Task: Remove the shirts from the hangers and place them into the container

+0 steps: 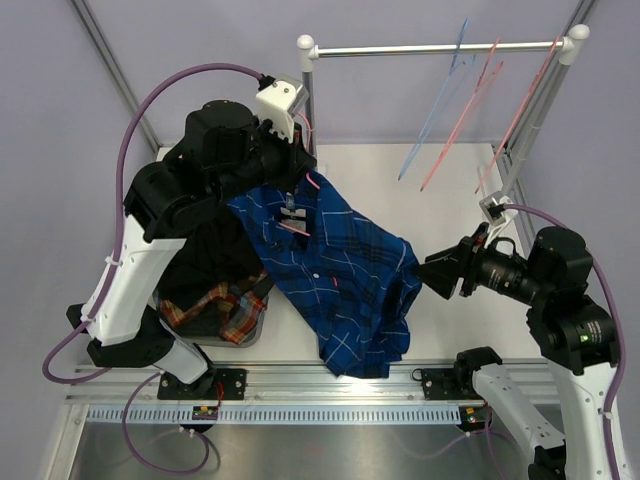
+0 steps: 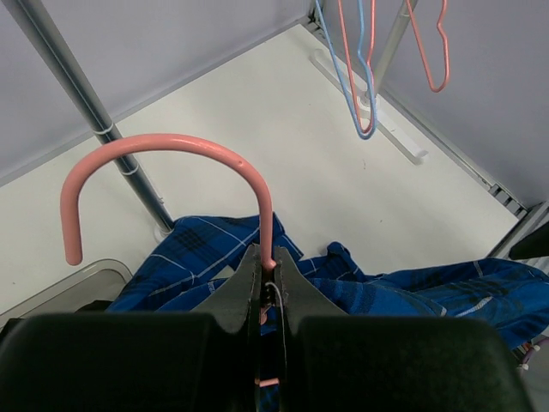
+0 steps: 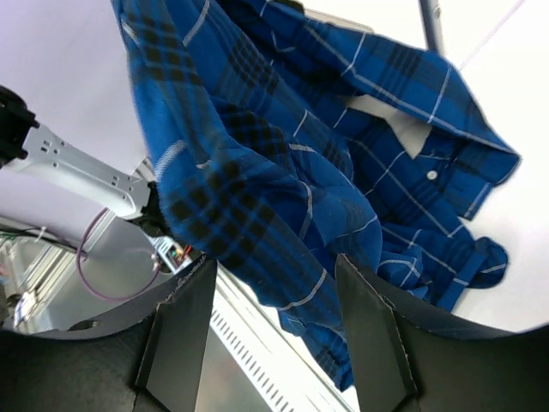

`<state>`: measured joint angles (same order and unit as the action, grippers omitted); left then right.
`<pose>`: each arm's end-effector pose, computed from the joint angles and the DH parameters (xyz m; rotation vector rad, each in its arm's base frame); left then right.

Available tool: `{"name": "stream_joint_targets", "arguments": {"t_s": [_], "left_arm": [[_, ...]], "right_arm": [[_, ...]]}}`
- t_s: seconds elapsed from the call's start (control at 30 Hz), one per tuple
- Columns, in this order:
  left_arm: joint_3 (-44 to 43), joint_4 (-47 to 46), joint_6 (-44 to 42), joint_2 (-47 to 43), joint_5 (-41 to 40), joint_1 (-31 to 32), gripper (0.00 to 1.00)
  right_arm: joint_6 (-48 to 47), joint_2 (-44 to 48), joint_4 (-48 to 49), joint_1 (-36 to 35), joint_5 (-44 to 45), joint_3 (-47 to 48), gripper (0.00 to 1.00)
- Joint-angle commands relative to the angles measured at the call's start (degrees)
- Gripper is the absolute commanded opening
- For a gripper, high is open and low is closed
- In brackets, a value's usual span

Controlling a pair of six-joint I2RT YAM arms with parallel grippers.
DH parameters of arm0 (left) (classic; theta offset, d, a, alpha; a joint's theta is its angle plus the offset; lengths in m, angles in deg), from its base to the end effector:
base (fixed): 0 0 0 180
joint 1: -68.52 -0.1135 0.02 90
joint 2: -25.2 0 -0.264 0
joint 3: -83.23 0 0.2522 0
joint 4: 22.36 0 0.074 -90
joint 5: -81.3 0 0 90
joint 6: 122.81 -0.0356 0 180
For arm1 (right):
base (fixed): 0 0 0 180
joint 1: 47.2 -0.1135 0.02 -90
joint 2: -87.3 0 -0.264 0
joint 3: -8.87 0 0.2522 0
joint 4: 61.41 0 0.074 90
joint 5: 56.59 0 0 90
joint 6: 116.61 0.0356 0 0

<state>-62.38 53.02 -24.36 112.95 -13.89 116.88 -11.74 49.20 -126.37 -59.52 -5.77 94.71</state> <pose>0.1673 -0.1833 0.5579 0.5946 1.8245 -0.5922 0.0723 0.0388 0.4330 -0.4440 1.8608 0.9606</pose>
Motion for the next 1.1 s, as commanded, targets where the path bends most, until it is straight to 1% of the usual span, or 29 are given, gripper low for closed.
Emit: {"name": "stream_joint_targets", "arguments": {"t_s": [0.0, 0.2, 0.27, 0.3, 0.33, 0.4, 0.43, 0.53, 0.57, 0.63, 0.67, 0.73, 0.77, 0.83, 0.9, 0.93, 0.97, 1.03, 1.07], "left_arm": [[-2.80, -2.83, -1.06, -0.91, 2.03, -0.54, 0.00], [-2.44, -3.44, -0.98, -0.64, 2.82, -0.72, 0.00], [-2.44, -3.62, -0.98, -0.56, 2.99, -0.72, 0.00], [-2.44, -3.97, -0.98, -0.56, 2.99, -0.81, 0.00], [-2.53, -4.06, -0.98, -0.64, 3.17, -0.81, 0.00], [-2.53, -4.49, -0.98, -0.64, 3.43, -1.16, 0.00], [-2.53, -4.58, -0.98, -0.65, 3.35, -1.42, 0.00], [-1.83, -5.46, -0.98, -0.82, 2.56, -1.95, 0.00], [-0.87, -6.33, -1.15, -1.26, 1.77, -1.95, 0.00], [4.74, -10.89, -1.59, -3.89, -1.21, -2.04, 0.00], [8.59, -13.52, -1.77, -4.85, -4.79, -2.04, 0.00], [11.52, -15.65, -2.38, -7.14, -8.85, -2.22, 0.00], [12.92, -17.40, -3.25, -7.84, -13.66, -2.39, 0.00], [15.92, -18.64, -4.49, -8.99, -17.20, -3.26, 0.00], [17.58, -19.70, -6.07, -9.69, -21.94, -3.62, 0.00], [19.33, -20.05, -6.51, -10.65, -22.49, -4.14, 0.00], [20.22, -20.31, -6.78, -11.19, -23.02, -4.50, 0.00], [22.85, -20.58, -6.60, -13.03, -22.93, -5.29, 0.00], [23.82, -20.93, -6.52, -13.82, -23.37, -5.38, 0.00]], "right_arm": [[-0.37, 0.93, 6.02, -0.43, -6.17, -2.63, 0.65], [0.59, 1.11, 9.89, -0.52, -9.86, -5.10, 0.65], [0.68, 0.67, 10.07, -0.78, -10.13, -5.36, 0.60], [0.94, 0.06, 10.07, -0.78, -10.30, -5.63, 0.55], [1.21, -0.12, 10.50, -0.95, -10.48, -5.80, 0.46], [1.47, -0.48, 10.68, -1.13, -11.01, -6.24, 0.35], [1.91, -0.48, 10.86, -1.39, -10.92, -6.42, 0.24], [2.35, -0.30, 9.90, -1.48, -10.48, -6.07, 0.01], [2.35, 0.13, 9.54, -1.66, -10.39, -5.98, 0.00], [2.44, 0.66, 8.67, -1.57, -9.96, -5.63, 0.00], [2.53, 1.62, 8.40, -1.57, -8.73, -5.37, 0.00], [2.35, 2.59, 7.00, -1.57, -7.24, -4.66, 0.00], [2.35, 3.73, 6.47, -1.57, -5.40, -3.79, 0.00], [2.61, 4.97, 5.50, -1.57, -3.11, -2.56, 0.00], [3.23, 7.86, 5.67, -1.57, 2.68, -0.62, 0.00], [4.01, 9.18, 6.46, -1.57, 5.31, -0.10, 0.00], [4.46, 11.63, 6.81, -1.57, 10.82, 0.95, 0.00], [5.43, 14.53, 7.25, -1.57, 16.56, 2.54, 0.00], [5.78, 15.34, 7.17, -1.57, 21.99, 2.89, 0.00]]}}
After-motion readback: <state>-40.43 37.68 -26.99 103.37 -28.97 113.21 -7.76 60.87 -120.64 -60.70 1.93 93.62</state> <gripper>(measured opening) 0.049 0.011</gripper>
